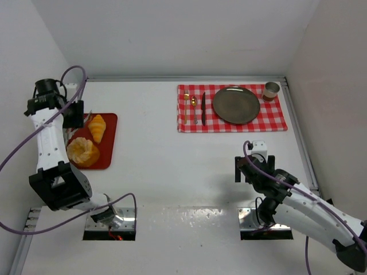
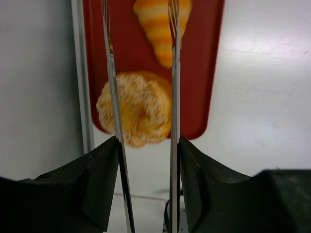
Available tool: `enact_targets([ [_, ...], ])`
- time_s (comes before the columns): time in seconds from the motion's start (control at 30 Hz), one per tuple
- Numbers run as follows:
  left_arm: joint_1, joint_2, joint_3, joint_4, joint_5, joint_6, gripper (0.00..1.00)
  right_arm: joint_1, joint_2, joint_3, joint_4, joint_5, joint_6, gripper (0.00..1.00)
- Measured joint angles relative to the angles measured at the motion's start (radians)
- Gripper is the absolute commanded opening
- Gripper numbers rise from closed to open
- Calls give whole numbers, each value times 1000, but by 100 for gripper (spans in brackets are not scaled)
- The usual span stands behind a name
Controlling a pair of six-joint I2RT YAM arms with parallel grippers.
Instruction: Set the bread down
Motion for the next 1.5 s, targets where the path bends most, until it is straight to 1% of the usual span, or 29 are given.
enact_targets([
  [0.07,61,-20,-37,-23,0,23,55,0,2,-11,22,-7,-12,100],
  [0.2,145,-21,-50,-38,28,50,55,0,37,-18,48,-34,-33,100],
  [0.4,346,-58,-93,-56,80,116,55,0,107,-10,62,-70,-64,100],
  [0.5,406,-88,-119,-89,89,164,55,0,113,-10,63,-80,-69,100],
  [0.67,446,-142,-166,-138,115,233,55,0,120,-5,79,-95,-75,100],
  [0.9,473,-155,-182,-174,134,271,55,0,123,1,85,-102,-78,100],
  [1.13,473,-198,-282,-158,97,286,55,0,118,1,85,-104,-78,100],
  [1.37,473,-200,-373,-75,72,274,55,0,118,1,86,-104,-79,100],
  [1.43,473,-186,-381,-52,70,259,49,0,118,1,87,-105,-79,100],
  [1.47,473,-177,-383,-42,69,255,43,0,118,1,87,-105,-79,100],
  [1.5,473,-168,-383,-33,68,249,27,0,118,1,87,-105,-78,100],
])
